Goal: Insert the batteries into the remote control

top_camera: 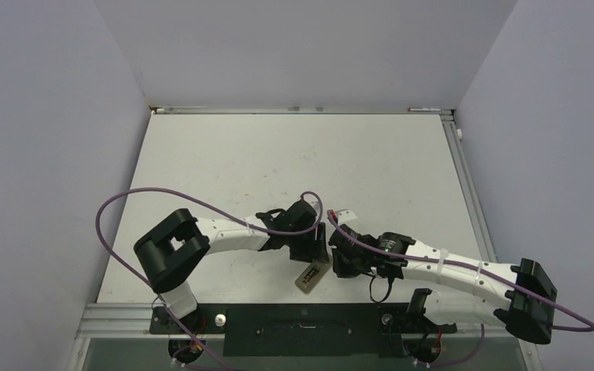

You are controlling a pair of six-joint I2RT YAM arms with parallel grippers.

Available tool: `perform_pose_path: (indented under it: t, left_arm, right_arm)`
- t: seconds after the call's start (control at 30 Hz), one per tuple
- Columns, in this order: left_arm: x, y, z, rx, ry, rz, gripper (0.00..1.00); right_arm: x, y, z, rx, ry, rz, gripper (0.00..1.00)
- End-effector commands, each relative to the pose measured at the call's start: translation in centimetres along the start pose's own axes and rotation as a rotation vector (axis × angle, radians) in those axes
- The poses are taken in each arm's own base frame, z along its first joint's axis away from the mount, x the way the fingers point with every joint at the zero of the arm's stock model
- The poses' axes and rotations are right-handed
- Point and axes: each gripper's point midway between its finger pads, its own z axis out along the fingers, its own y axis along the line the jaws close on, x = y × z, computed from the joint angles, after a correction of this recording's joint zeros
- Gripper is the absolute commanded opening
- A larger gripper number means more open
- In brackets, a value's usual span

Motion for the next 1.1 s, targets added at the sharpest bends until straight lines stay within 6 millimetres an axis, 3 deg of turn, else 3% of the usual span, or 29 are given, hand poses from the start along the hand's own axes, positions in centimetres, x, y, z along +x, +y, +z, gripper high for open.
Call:
perform_pose_path:
  t: [0.0,0.2,0.43,0.6,1.07]
  left_arm:
    - [-0.9,-1.2,0.4,0.019,0.016,0.058,0.54]
    - [-1.6,-1.0,0.0,-0.023,0.005,0.086,0.54]
    - [-2.5,0.6,-2.9,-0.124,-0.052,0.143,0.57]
    - [-1.7,1.5,-4.6,-0.134,-0.059,0.170,0.58]
    - [0.7,2.5,-5.7,-0.145,-0.003,0.271,0.57]
  right_arm:
    - [0.2,-1.4,-1.2,0.042,-0.031,0.029,0.08]
    - [0.0,-1.9,-1.9,0.055,-0.048,0.039,0.09]
    - [-0.3,-1.9,-2.0,0.072,-0.046,0.031,0.09]
    - [-0.7,-1.6,-1.8,0.081,-0.040,0.024,0.08]
    - [-1.2,-0.8,-0.7,0.105,-0.014,0.043,0.08]
